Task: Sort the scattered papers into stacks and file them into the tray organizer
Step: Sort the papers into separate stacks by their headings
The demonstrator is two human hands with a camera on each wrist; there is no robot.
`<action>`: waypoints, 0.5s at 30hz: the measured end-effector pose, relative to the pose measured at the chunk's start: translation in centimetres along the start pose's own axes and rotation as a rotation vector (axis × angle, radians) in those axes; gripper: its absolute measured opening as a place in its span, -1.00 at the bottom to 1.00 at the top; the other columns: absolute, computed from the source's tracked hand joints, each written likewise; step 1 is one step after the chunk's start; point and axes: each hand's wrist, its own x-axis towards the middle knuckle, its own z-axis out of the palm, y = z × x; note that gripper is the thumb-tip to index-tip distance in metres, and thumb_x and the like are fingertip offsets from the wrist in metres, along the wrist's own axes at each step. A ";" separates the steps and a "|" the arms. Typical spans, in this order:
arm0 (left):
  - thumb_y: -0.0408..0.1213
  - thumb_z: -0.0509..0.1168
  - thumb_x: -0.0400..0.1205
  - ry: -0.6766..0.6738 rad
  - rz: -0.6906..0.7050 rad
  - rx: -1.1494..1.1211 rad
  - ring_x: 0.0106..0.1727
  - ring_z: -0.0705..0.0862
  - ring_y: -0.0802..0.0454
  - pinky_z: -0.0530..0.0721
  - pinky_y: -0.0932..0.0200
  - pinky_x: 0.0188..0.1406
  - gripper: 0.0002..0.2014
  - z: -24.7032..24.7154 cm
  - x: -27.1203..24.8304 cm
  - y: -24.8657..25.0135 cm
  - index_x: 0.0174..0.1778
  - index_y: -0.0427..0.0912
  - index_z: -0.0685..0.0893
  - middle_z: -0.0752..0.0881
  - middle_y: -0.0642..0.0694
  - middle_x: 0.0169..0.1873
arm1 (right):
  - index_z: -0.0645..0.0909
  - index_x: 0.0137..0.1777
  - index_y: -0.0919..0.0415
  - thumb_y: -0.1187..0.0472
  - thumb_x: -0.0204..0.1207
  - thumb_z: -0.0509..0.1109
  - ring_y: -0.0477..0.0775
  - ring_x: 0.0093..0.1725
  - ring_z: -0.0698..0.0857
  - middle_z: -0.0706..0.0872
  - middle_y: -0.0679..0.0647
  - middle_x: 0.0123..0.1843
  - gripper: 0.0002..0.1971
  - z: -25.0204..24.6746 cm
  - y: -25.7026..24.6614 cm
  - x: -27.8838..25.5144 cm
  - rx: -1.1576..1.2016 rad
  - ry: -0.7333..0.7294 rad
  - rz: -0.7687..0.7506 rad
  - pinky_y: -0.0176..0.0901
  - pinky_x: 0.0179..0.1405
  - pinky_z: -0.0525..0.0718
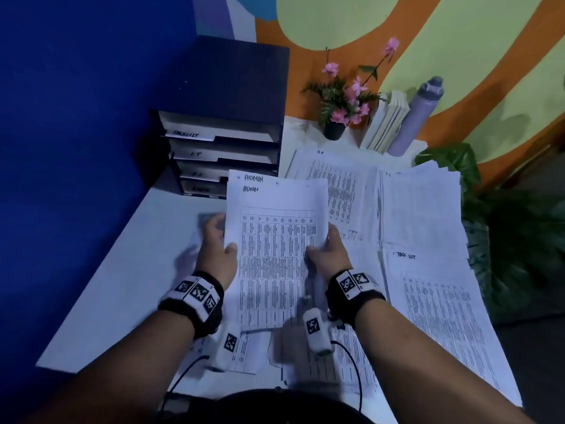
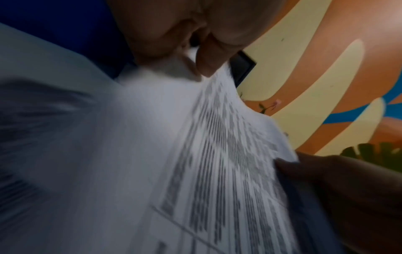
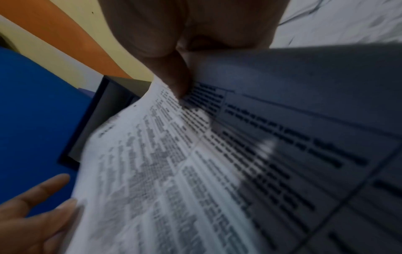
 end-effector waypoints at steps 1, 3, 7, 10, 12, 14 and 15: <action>-0.58 0.14 0.63 -0.002 -0.019 0.017 0.18 0.62 -0.02 0.66 0.20 0.09 -0.40 0.3 0.1 -0.8 0.52 0.02 0.26 0.48 -0.09 0.41 | 0.28 0.49 -0.08 0.45 0.55 0.28 0.11 -0.26 0.66 0.66 0.16 -0.03 -0.40 -0.6 0.5 -0.1 -0.067 0.054 -0.006 -0.09 -0.28 0.73; -0.54 0.15 0.62 -0.038 -0.070 0.167 0.31 0.54 -0.13 0.58 0.02 0.30 -0.43 0.5 0.3 -2.4 0.55 -0.04 0.31 0.40 -0.18 0.46 | 0.16 0.61 -0.09 0.44 0.57 0.28 0.11 -0.12 0.63 0.62 0.18 0.05 -0.30 -2.4 1.8 -0.4 -0.199 0.106 -0.005 -0.12 -0.07 0.66; -0.39 0.26 0.52 -0.105 -0.173 0.574 0.44 0.46 -0.15 0.44 0.12 0.43 -0.35 -0.8 0.3 -5.7 0.59 -0.09 0.33 0.28 -0.14 0.55 | 0.12 0.64 -0.14 0.46 0.57 0.27 0.18 0.11 0.61 0.57 0.22 0.34 -0.24 -6.5 4.3 -1.5 -0.310 0.196 0.113 -0.04 0.17 0.62; -0.14 0.35 0.40 -0.120 -0.256 0.788 0.46 0.44 -0.19 0.49 -0.01 0.42 -0.25 -2.3 0.3 -7.8 0.56 0.03 0.30 0.33 -0.15 0.51 | 0.10 0.64 -0.23 0.47 0.55 0.25 0.25 0.12 0.68 0.59 0.19 0.33 -0.20 -8.3 5.9 -2.9 -0.325 0.209 0.154 0.24 0.14 0.72; -0.03 0.40 0.35 -0.125 -0.293 0.825 0.49 0.41 -0.20 0.48 -0.04 0.43 -0.18 -3.0 0.2 -8.7 0.56 0.04 0.28 0.31 -0.18 0.53 | 0.04 0.67 -0.14 0.47 0.50 0.29 0.25 0.16 0.65 0.52 0.21 0.39 -0.15 -8.7 6.2 -3.6 -0.485 0.212 0.129 0.22 0.16 0.70; 0.05 0.49 0.27 -0.140 -0.305 0.847 0.49 0.41 -0.20 0.49 -0.08 0.42 -0.05 -3.3 0.3 -9.1 0.59 0.05 0.21 0.33 -0.18 0.53 | 0.00 0.69 -0.04 0.43 0.42 0.40 0.27 0.38 0.49 0.30 0.18 0.56 -0.07 -8.2 5.9 -3.6 -0.791 0.265 0.106 0.23 0.35 0.55; 0.05 0.52 0.22 -0.141 -0.309 0.846 0.45 0.47 -0.20 0.54 -0.08 0.38 0.01 -3.5 0.5 -9.3 0.59 0.05 0.19 0.40 -0.17 0.47 | 0.01 0.68 -0.04 0.40 0.41 0.43 0.26 0.46 0.39 0.20 0.13 0.61 -0.07 -7.6 5.4 -3.6 -0.893 0.290 0.109 0.27 0.43 0.46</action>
